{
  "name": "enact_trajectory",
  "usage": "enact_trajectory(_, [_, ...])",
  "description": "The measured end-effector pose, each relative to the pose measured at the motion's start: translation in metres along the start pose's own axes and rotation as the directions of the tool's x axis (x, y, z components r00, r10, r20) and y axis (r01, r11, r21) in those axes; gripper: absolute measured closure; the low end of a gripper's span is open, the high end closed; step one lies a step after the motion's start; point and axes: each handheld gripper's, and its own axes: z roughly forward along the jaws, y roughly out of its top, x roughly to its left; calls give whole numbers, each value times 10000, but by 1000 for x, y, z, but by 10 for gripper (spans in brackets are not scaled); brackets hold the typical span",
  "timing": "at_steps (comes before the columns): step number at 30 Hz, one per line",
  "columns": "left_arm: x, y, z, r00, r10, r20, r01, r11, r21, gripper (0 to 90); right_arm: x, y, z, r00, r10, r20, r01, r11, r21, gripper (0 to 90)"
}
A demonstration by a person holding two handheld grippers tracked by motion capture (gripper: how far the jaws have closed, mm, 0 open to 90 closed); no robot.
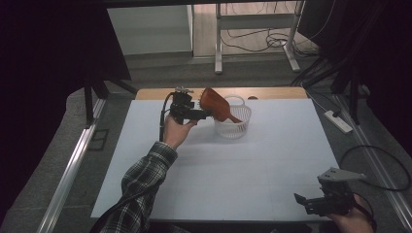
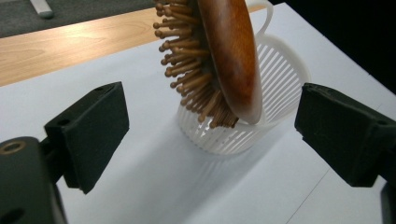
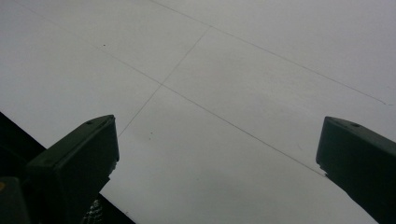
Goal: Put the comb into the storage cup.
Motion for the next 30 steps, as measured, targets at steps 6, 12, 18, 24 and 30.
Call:
enact_trajectory(6, [0,-4,-4,9998,211,-20,-211,9997,-103,78,0,0,0,10000,-21,0,21,10000,17,0])
enact_trajectory(12, [0,-9,-9,9989,475,-37,-476,9988,-142,56,1,0,0,10000,-58,24,57,10000,36,0])
enact_trajectory(18, [-1,-12,-11,9975,688,-136,-689,9976,-69,49,1,0,0,10000,-38,52,38,10000,32,0])
enact_trajectory(24, [-3,-16,-14,9955,889,-336,-891,9960,-60,24,1,0,0,10000,-68,64,67,10000,56,0])
enact_trajectory(30, [-2,-20,-19,9953,882,-402,-890,9958,-210,4,1,0,0,10000,-55,59,55,10000,39,0])
